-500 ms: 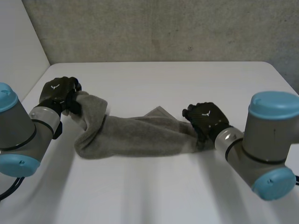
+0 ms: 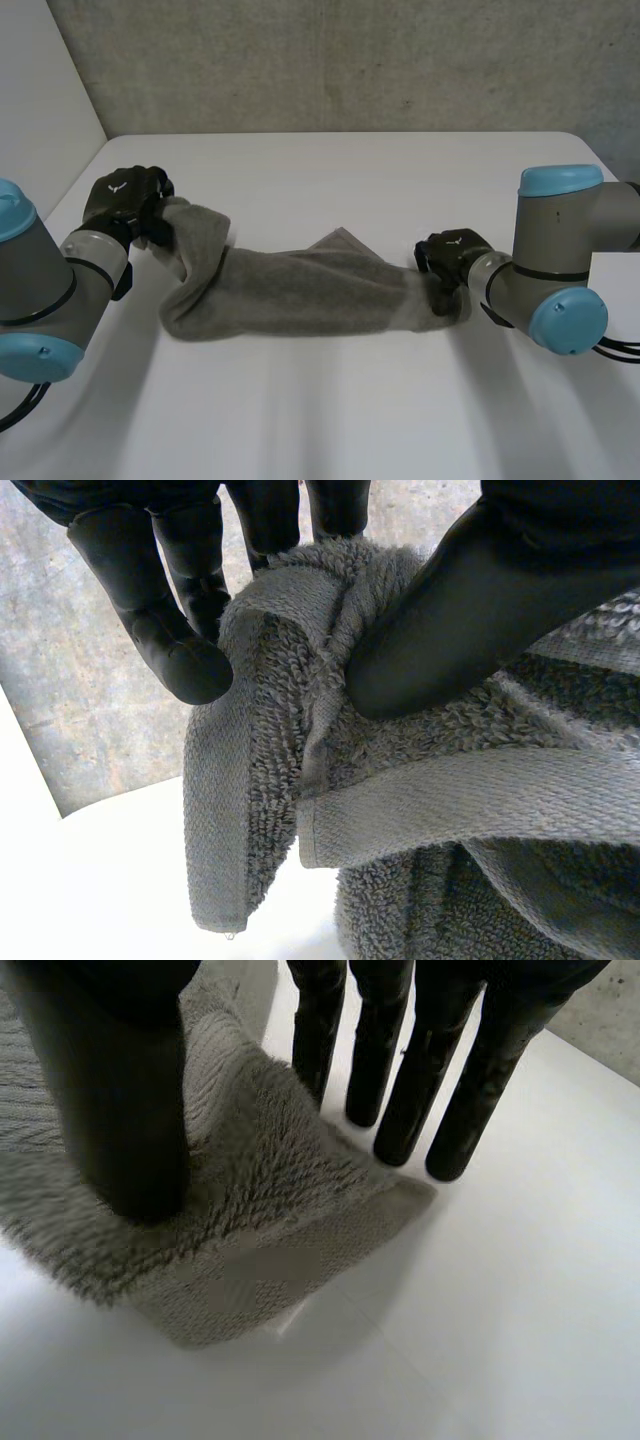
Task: Fold the towel.
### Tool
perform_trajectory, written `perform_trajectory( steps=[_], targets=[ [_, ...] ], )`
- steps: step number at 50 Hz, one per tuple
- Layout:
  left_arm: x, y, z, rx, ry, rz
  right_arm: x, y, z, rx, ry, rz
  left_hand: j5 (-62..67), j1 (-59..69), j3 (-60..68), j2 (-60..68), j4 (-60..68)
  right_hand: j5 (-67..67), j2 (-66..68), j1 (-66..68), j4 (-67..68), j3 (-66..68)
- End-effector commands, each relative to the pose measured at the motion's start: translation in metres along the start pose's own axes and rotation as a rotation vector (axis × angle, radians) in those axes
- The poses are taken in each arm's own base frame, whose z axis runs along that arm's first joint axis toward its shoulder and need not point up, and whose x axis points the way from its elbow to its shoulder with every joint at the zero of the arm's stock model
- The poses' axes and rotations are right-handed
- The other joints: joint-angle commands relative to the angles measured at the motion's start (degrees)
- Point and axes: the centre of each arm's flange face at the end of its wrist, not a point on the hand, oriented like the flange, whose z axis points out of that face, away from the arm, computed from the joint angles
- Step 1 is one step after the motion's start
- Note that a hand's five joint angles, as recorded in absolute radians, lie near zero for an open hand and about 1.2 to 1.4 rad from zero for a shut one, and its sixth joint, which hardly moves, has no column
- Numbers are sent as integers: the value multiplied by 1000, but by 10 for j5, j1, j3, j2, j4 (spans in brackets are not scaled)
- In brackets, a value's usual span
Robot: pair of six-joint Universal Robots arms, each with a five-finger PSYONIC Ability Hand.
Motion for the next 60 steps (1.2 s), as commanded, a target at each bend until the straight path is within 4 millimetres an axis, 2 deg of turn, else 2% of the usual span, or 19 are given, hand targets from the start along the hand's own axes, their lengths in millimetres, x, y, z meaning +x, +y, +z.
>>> perform_trajectory(
  steps=[1,5,11,15,18,19,21,22,23,26,30,33,35,39,42,47,52,56,60],
  targets=[
    [0,1,0,-2,0,0,4,-4,-1,29,18,9,-210,-99,-119,-154,-103,388,390,388,390,389],
    [0,1,0,-2,0,0,8,-11,-3,67,35,55,-210,-99,-119,-154,-103,416,417,416,418,417],
    [0,-4,2,15,-3,0,35,-83,-54,315,113,125,-210,-99,-119,-154,-103,416,417,416,418,417],
    [-1,-19,10,67,-5,-1,37,-107,-67,433,115,117,-210,-99,-119,-154,-103,416,417,416,418,417],
    [3,-66,25,212,3,-14,44,-137,-69,640,147,79,-210,-99,-119,-154,-103,416,417,416,418,417],
    [3,-66,25,212,3,-14,44,-137,-69,640,147,79,-210,-99,-119,-154,-103,416,417,416,418,417],
    [3,-98,26,303,17,-72,50,-156,-76,787,195,41,-210,-99,-119,-154,-103,416,417,416,418,417],
    [3,-98,26,304,17,-72,50,-156,-77,788,195,41,-210,-99,-119,-154,-103,416,417,416,418,417],
    [3,-112,24,344,25,-104,53,-163,-82,838,217,34,-210,-99,-119,-154,-103,416,417,416,418,417],
    [2,-127,18,380,41,-143,52,-165,-90,848,218,19,-210,-99,-119,-154,-103,416,417,416,418,417],
    [7,-120,12,353,51,-149,46,-152,-88,746,182,22,-210,-99,-119,-154,-103,416,417,416,418,417],
    [7,-91,6,252,52,-142,37,-133,-87,593,127,12,-210,-99,-119,-154,-103,416,417,416,418,417],
    [12,-62,-1,137,92,-100,27,-109,-82,439,80,-28,-210,-99,-119,-154,-103,416,417,416,418,417],
    [11,-39,-10,42,118,-31,23,-97,-84,351,72,-89,-210,-99,-119,-154,-103,416,417,416,418,417],
    [11,-31,-16,3,127,22,21,-103,-95,372,72,-109,-210,-99,-119,-154,-103,416,417,416,418,417],
    [12,-54,-21,63,133,37,28,-136,-118,538,123,-100,-210,-99,-119,-154,-103,416,417,416,418,417],
    [17,-77,-21,140,147,47,30,-152,-115,663,152,-88,-210,-99,-119,-154,-103,416,417,416,418,417],
    [24,-93,-9,192,160,63,10,-147,-87,642,101,-108,-210,-99,-119,-154,-103,416,417,416,418,417],
    [32,-98,8,220,176,66,3,-158,-80,684,112,-145,-210,-99,-119,-154,-103,416,417,416,418,417]
  ],
)
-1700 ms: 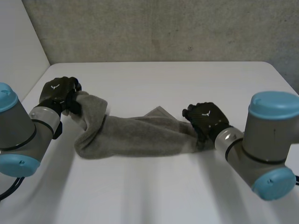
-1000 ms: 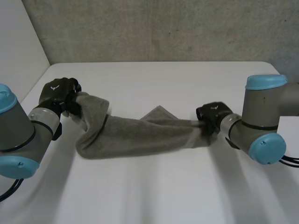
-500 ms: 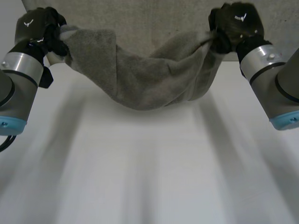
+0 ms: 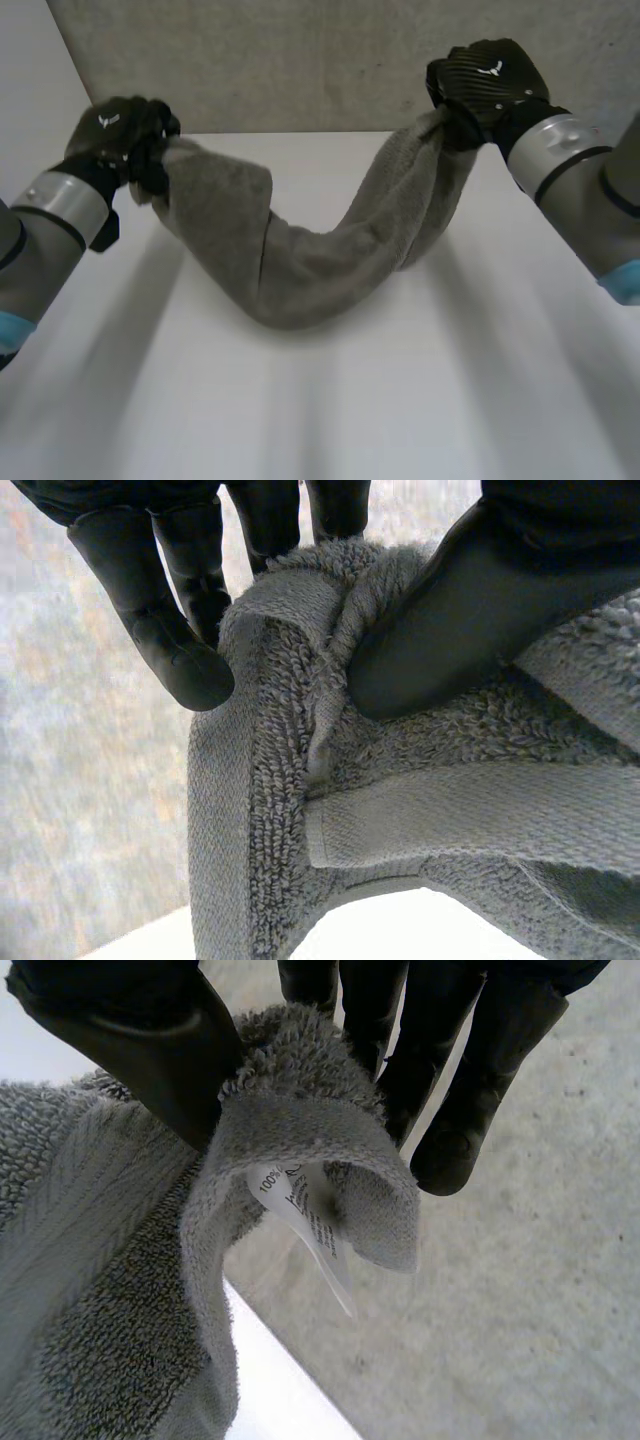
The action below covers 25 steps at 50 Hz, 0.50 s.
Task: Fold the towel.
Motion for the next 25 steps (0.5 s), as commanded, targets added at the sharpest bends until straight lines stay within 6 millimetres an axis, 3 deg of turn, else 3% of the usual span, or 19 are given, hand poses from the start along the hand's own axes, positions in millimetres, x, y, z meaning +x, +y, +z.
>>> perform_trajectory(
  steps=[1,7,10,12,16,18,19,21,22,23,24,25],
  targets=[
    [10,-17,35,86,25,13,-18,-7,28,89,4,-50,-210,-99,-119,-154,-103,43,45,42,34,49],
    [8,-56,48,222,-11,18,6,-51,33,316,193,-66,-210,-99,-119,-154,-103,43,45,42,34,49],
    [7,-72,45,284,-17,11,10,-62,23,328,201,-76,-210,-99,-119,-154,-103,43,45,42,34,49],
    [7,-74,42,295,-17,0,6,-57,19,290,174,-76,-210,-99,-119,-154,-103,43,45,42,34,49],
    [10,-57,34,247,0,-8,-8,-36,11,161,69,-73,-210,-99,-119,-154,-103,43,45,42,34,49],
    [14,-24,24,146,13,-13,-28,-2,-1,-16,-64,-87,-210,-99,-119,-154,-103,43,45,42,34,49],
    [14,-24,24,145,14,-13,-29,-2,-1,-17,-64,-87,-210,-99,-119,-154,-103,43,45,42,34,49],
    [20,15,10,22,39,-8,-46,35,-17,-204,-175,-135,-210,-99,-119,-154,-103,43,45,42,34,49],
    [20,15,10,22,39,-7,-46,36,-17,-205,-175,-135,-210,-99,-119,-154,-103,43,45,42,34,49],
    [23,33,1,-39,51,6,-50,54,-26,-292,-217,-166,-210,-99,-119,-154,-103,43,45,42,34,49],
    [23,34,1,-39,51,6,-50,54,-26,-293,-217,-167,-210,-99,-119,-154,-103,43,45,42,34,49],
    [23,49,-8,-93,59,28,-56,68,-37,-367,-264,-187,-210,-99,-119,-154,-103,43,45,42,34,49]
  ],
)
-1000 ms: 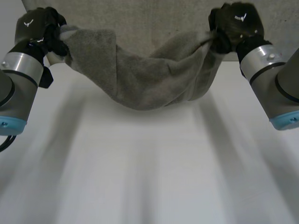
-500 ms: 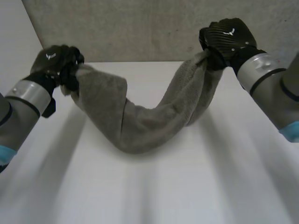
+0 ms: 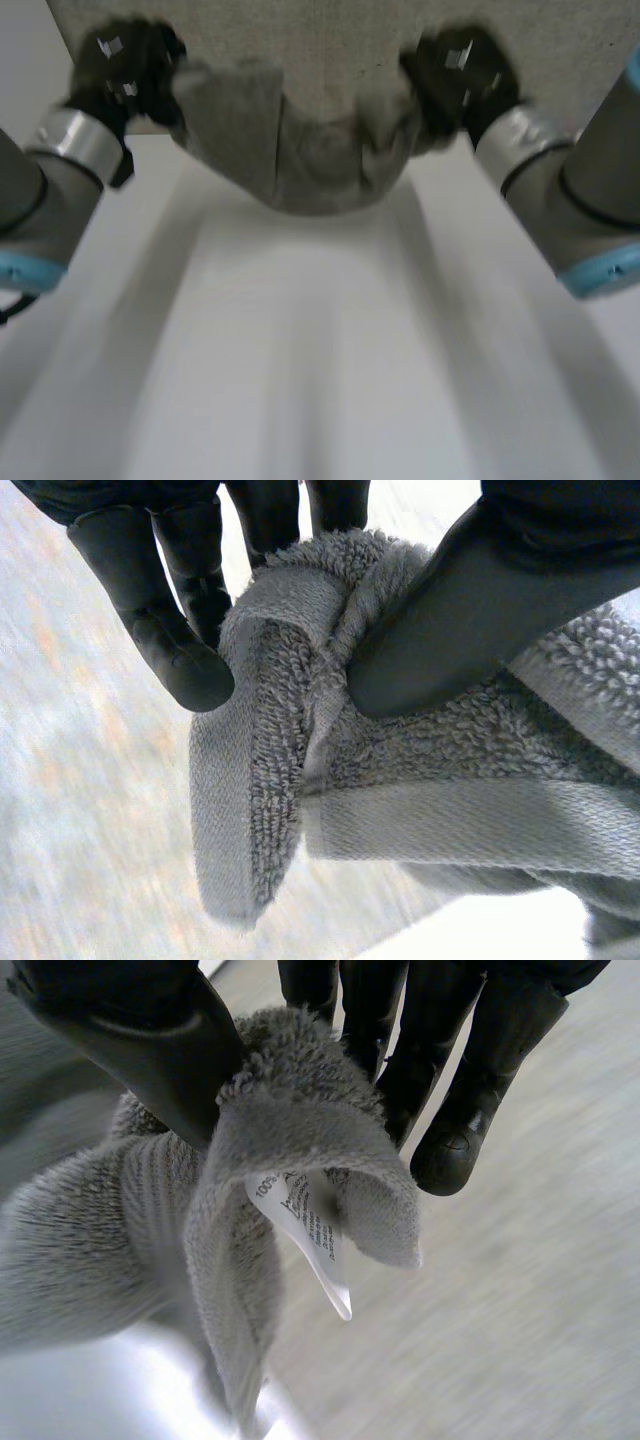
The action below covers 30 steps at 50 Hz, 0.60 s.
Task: Fold the towel.
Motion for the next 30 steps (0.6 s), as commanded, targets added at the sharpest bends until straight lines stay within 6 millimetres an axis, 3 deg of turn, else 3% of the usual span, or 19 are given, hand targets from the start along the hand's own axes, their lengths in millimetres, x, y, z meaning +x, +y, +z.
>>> perform_trajectory(
  steps=[1,2,4,7,9,10,12,13,15,16,18,24,30],
  targets=[
    [8,77,-54,-284,58,65,-45,73,-43,-374,-274,-87,-210,-99,-119,-154,-103,43,45,41,34,49],
    [8,77,-55,-284,59,65,-45,73,-43,-375,-274,-87,-210,-99,-119,-154,-103,43,45,41,34,49],
    [17,94,-80,-365,130,152,-52,82,-55,-410,-299,-85,-210,-99,-119,-154,-103,43,45,41,34,49],
    [22,93,-93,-377,173,209,-47,76,-64,-402,-285,-86,-210,-99,-119,-154,-103,43,45,41,34,49],
    [31,80,-116,-360,245,323,-44,74,-67,-398,-275,-88,-308,-197,-217,-252,-201,43,45,41,34,49],
    [31,80,-117,-360,246,323,-44,74,-67,-398,-275,-88,-309,-198,-218,-253,-202,43,45,41,34,49],
    [35,65,-129,-320,269,391,-44,75,-70,-393,-266,-88,-501,-390,-410,-446,-394,43,45,41,34,49],
    [35,65,-129,-320,269,391,-44,75,-70,-393,-266,-88,-502,-391,-411,-447,-395,43,45,41,34,49],
    [35,42,-130,-244,245,409,-45,75,-71,-380,-258,-92,-701,-591,-610,-646,-594,43,45,41,34,49],
    [35,42,-130,-243,244,410,-45,75,-71,-380,-258,-92,-702,-592,-611,-647,-595,43,45,41,34,49],
    [34,21,-125,-170,221,395,-46,78,-71,-378,-257,-92,-872,-761,-781,-816,-765,43,45,41,34,49],
    [29,3,-109,-115,193,336,-48,81,-71,-371,-248,-95,-874,-763,-783,-818,-767,43,45,41,34,49],
    [22,23,-80,-183,122,276,-49,87,-71,-362,-232,-99,-851,-740,-759,-795,-744,43,45,41,34,49]
  ],
)
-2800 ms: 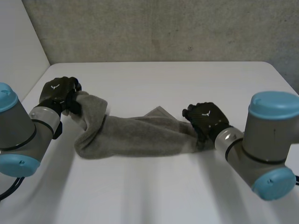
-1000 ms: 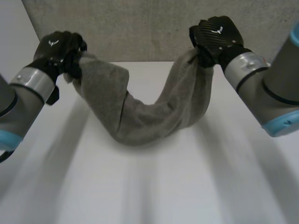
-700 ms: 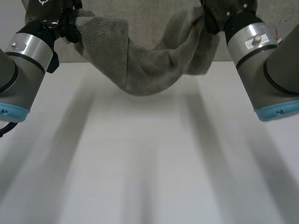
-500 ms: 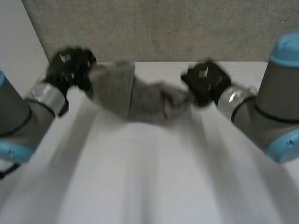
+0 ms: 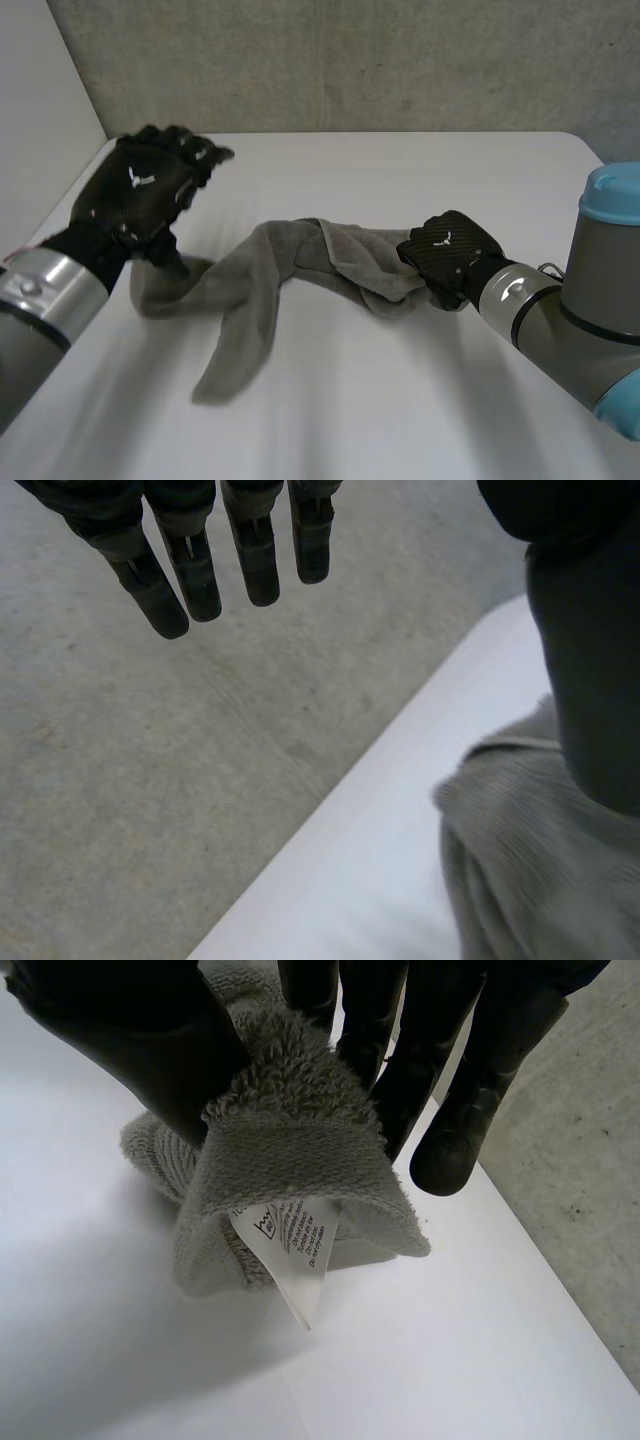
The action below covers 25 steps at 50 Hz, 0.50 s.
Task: Fold the towel.
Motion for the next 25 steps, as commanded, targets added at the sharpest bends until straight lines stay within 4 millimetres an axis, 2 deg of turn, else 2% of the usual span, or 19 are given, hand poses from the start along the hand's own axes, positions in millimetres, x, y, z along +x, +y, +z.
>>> perform_trajectory(
  steps=[1,2,4,6,7,12,21,25],
  targets=[
    [-7,19,36,-78,-69,-84,-2,5,3,8,18,7,-104,-27,-15,-20,-25,43,41,41,34,49],
    [-7,19,36,-78,-69,-84,-2,5,3,8,18,7,-104,-27,-15,-20,-25,43,41,41,34,49],
    [4,34,46,-140,-76,-96,-2,7,4,10,21,42,-78,-2,10,5,0,43,41,41,34,49],
    [10,40,50,-165,-74,-99,-1,7,4,12,23,62,-67,10,22,17,12,43,41,41,34,49],
    [10,41,50,-166,-74,-99,-1,7,4,12,23,62,-67,10,22,17,12,43,41,41,34,49],
    [20,65,57,-253,-100,-103,1,8,5,12,30,107,-28,49,61,55,50,43,41,41,34,49],
    [24,77,56,-289,-91,-106,4,11,8,6,37,110,-19,57,69,64,59,43,41,41,34,49],
    [23,83,53,-324,-86,-113,10,21,13,-20,48,124,-23,54,66,61,55,43,41,41,34,49]
  ],
)
